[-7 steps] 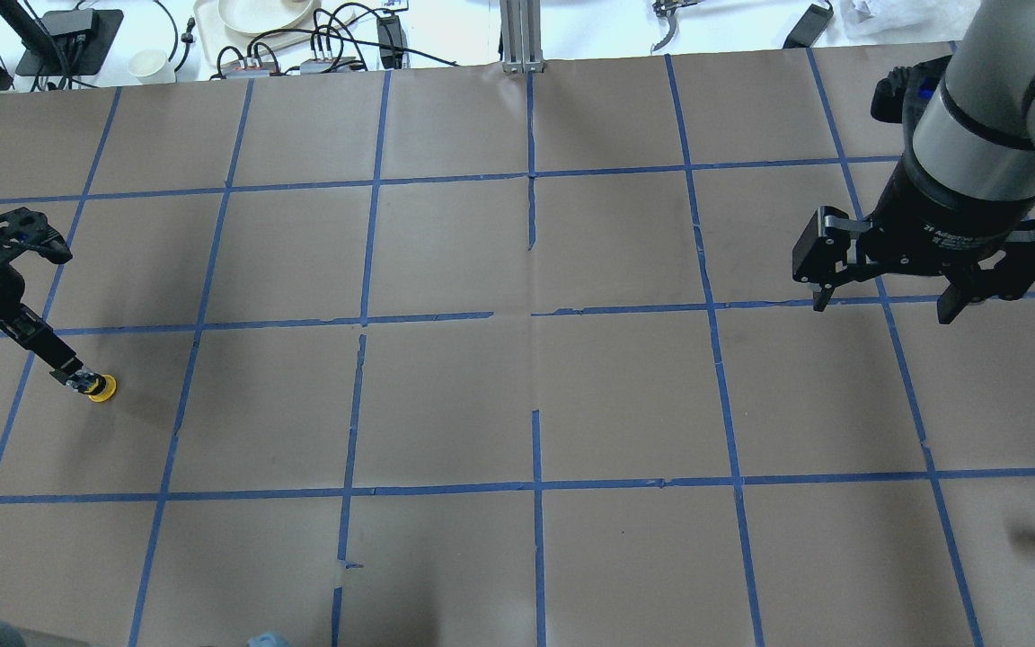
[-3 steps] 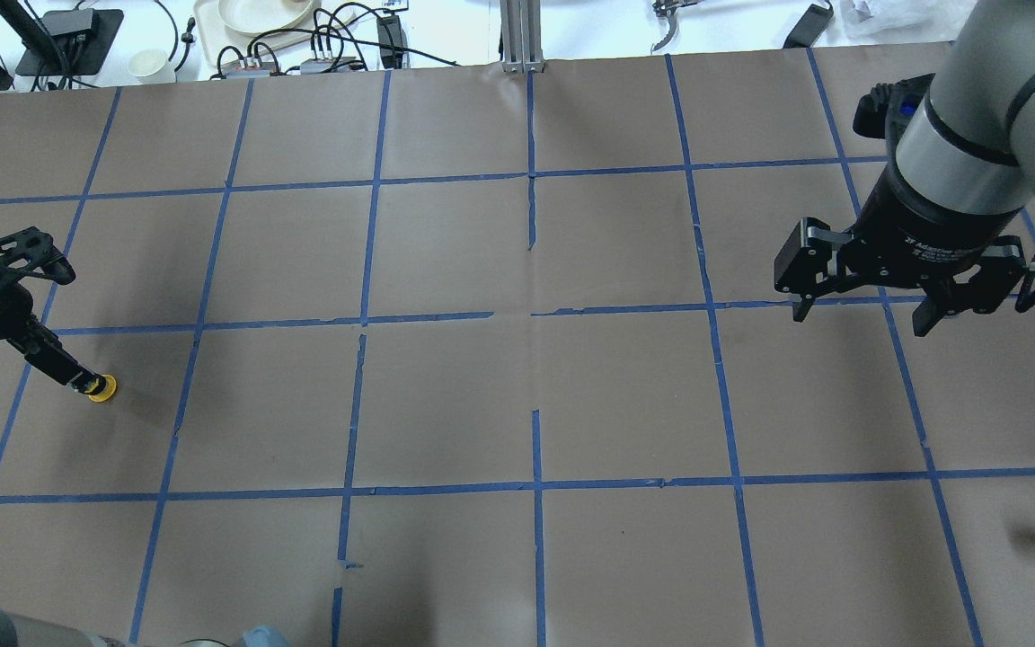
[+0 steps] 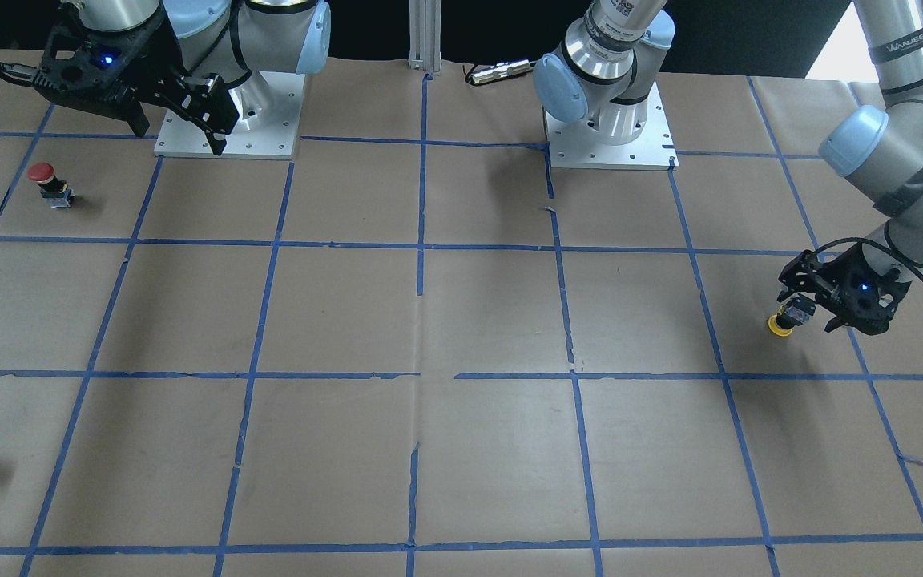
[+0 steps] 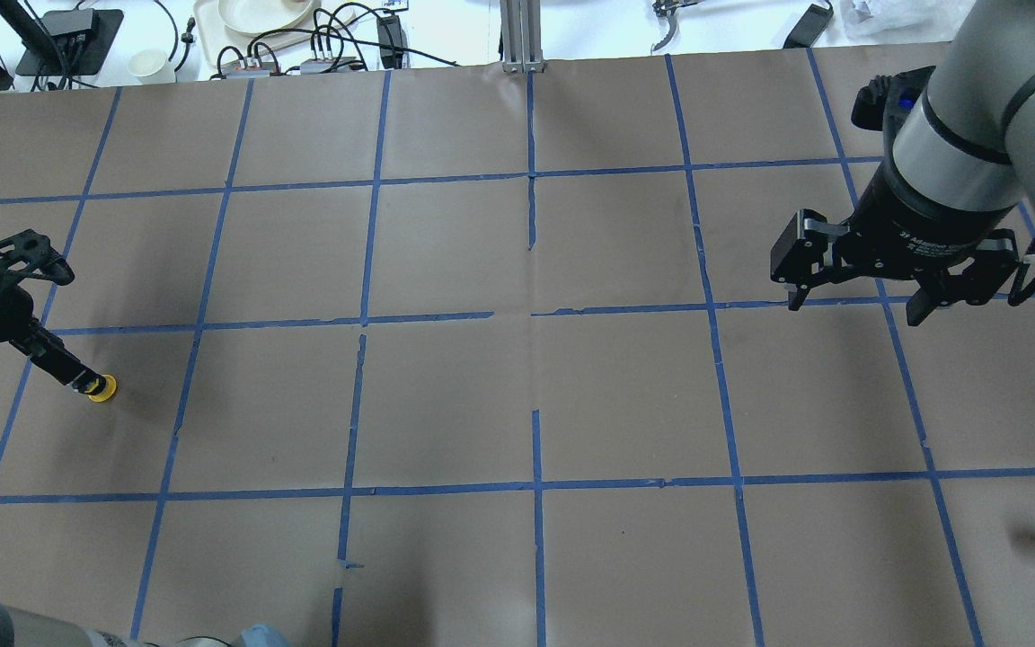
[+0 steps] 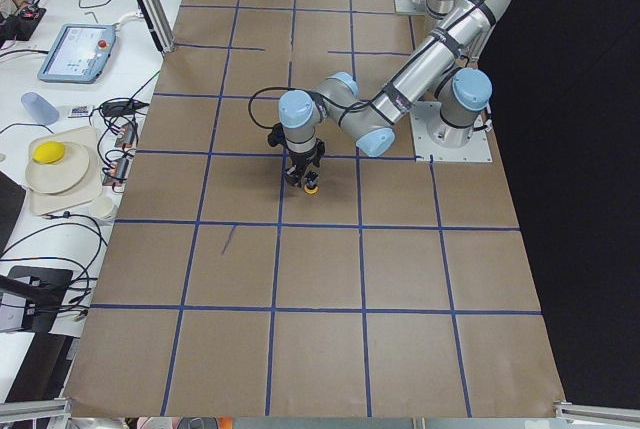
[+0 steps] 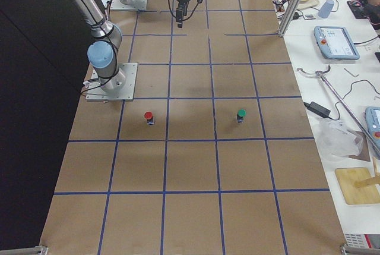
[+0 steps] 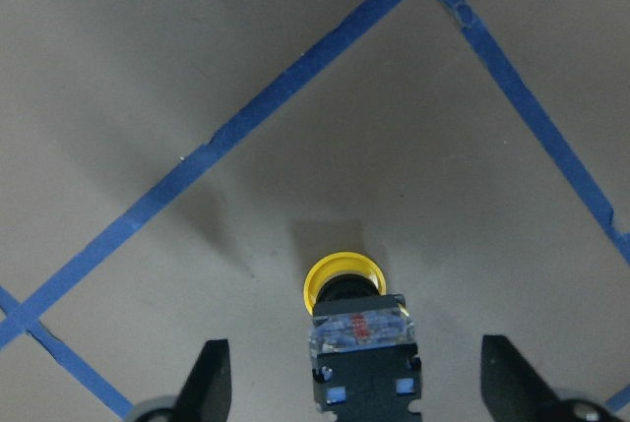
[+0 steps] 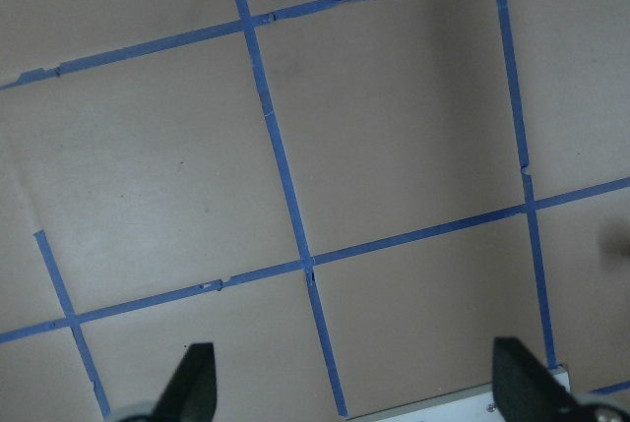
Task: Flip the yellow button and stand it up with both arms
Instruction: 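Close the left gripper on the black base of the yellow button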
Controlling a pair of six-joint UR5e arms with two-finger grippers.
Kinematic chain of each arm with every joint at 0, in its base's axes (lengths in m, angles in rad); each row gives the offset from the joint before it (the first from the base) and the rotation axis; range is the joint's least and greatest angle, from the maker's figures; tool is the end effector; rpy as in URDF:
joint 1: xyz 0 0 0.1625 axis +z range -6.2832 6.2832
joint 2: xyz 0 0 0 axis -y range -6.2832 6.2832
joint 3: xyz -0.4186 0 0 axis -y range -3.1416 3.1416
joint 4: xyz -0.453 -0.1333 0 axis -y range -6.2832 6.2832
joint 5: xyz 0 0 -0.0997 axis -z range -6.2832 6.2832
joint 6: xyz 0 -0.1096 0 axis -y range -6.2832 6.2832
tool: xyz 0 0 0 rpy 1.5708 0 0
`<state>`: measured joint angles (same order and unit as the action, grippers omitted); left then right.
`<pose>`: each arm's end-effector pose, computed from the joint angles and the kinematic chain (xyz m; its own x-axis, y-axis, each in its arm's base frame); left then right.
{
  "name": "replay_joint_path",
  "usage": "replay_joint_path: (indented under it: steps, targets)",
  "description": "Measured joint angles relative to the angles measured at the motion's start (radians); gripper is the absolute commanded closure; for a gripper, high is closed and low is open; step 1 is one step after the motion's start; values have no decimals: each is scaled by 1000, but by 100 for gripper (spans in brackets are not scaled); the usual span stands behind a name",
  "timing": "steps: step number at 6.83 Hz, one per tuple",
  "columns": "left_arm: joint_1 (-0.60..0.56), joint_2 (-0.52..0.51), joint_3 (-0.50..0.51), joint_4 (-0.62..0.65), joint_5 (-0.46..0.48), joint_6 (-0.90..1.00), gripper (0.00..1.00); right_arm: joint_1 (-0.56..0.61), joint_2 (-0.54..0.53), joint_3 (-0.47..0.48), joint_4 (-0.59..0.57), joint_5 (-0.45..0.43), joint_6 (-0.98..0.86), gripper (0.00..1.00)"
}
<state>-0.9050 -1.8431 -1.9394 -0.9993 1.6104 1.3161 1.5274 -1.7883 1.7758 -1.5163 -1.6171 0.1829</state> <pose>0.2492 -0.5260 0.1787 -0.7947 0.6043 0.0572 0.6068 0.7929 0.0557 0.1083 -0.4628 0.4633 -0.9735 0.2223 0.0531 0.2242 0.9740 0.0329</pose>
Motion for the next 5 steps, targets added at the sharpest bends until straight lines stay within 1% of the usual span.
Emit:
replay_joint_path:
  steps: [2, 4, 5]
  targets:
    - [0, -2, -11, 1, -4, -29, 18, 0, 1, 7, -7, 2, 3, 0]
    - [0, -2, -16, 1, 0, -41, 20, 0, 2, 15, -12, 1, 7, 0]
    - [0, -1, -16, 1, 2, -42, 26, 0, 1, 16, -13, -3, 9, 0]
